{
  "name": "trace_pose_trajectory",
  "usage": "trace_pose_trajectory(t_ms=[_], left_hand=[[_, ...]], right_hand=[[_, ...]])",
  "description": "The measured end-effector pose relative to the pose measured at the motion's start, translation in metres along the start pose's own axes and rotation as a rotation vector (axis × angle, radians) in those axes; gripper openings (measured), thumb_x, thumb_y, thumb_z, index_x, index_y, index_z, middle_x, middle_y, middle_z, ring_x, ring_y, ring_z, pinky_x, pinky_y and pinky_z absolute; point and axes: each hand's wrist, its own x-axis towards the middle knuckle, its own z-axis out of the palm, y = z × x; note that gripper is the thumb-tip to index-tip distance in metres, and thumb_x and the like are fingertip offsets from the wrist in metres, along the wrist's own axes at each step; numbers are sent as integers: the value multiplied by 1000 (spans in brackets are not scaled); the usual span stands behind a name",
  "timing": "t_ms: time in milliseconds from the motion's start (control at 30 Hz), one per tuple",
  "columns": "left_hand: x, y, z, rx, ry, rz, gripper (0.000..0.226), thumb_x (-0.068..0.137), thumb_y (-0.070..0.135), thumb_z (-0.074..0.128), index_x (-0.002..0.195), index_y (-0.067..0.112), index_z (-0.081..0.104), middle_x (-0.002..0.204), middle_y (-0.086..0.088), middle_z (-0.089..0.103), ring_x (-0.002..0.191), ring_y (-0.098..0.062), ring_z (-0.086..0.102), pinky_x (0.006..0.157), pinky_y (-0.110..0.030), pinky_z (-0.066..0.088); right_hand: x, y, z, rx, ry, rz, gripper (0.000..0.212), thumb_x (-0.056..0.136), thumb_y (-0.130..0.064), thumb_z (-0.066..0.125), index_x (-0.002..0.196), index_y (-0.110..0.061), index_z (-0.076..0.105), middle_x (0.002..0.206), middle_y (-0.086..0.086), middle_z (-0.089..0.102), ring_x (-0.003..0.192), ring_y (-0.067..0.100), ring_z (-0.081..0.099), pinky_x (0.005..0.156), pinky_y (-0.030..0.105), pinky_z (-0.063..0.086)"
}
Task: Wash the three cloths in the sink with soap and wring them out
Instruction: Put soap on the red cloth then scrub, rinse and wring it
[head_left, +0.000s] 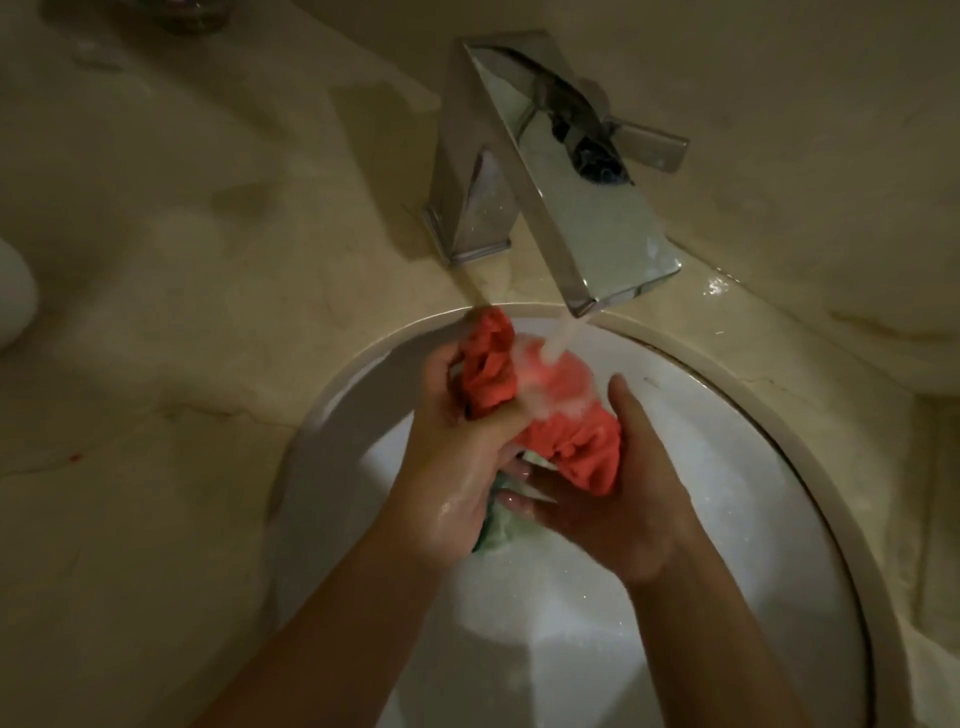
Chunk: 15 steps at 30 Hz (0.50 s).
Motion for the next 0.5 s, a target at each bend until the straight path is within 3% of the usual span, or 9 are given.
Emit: trace_pose_trajectory(t_ms=[67, 167, 267, 333, 400, 500], left_hand=[[4, -3, 0, 106, -7, 32, 56, 73, -3, 72, 115, 32, 58, 102, 0, 73, 89, -19, 72, 73, -36, 57], [7, 2, -3, 238, 55, 100, 53, 80, -13, 60, 117, 25, 62, 106, 0, 72, 94, -15, 71, 77, -31, 57], [7, 4, -5, 141, 38, 108, 58, 79, -13, 59, 117, 30, 61, 107, 5, 72, 97, -14, 71, 76, -31, 56], [7, 4, -9, 82, 9, 74, 66, 75, -14, 63, 120, 34, 58, 103, 11, 73, 95, -12, 71, 74, -30, 57], [5, 3, -12, 146, -31, 17, 69, 66, -1, 74, 125, 31, 57, 108, 7, 72, 98, -15, 71, 81, -34, 56], [0, 4, -9, 301, -53, -41, 65, 57, 28, 90, 115, 20, 64, 106, -1, 74, 95, -18, 72, 84, -36, 55]], right_hand=[[-2, 1, -2, 18, 1, -90, 43, 92, -42, 50, 117, -11, 67, 107, 13, 72, 96, 25, 68, 76, 38, 54], [0, -2, 5, -112, 215, -433, 17, 94, -15, 55, 106, -13, 67, 98, 10, 73, 82, 22, 72, 59, 28, 56], [7, 1, 8, -243, 393, -710, 13, 94, -6, 55, 101, -14, 63, 99, 6, 71, 83, 23, 72, 57, 36, 59], [11, 5, 8, -382, 509, -900, 16, 91, -6, 59, 98, -19, 64, 99, -2, 70, 91, 21, 70, 70, 48, 60], [14, 6, 10, -353, 526, -953, 14, 91, -6, 61, 96, -19, 66, 94, -9, 71, 91, 15, 70, 77, 45, 59], [19, 0, 15, -358, 513, -903, 22, 97, -11, 54, 88, -28, 66, 80, -15, 70, 77, 4, 68, 69, 26, 56]])
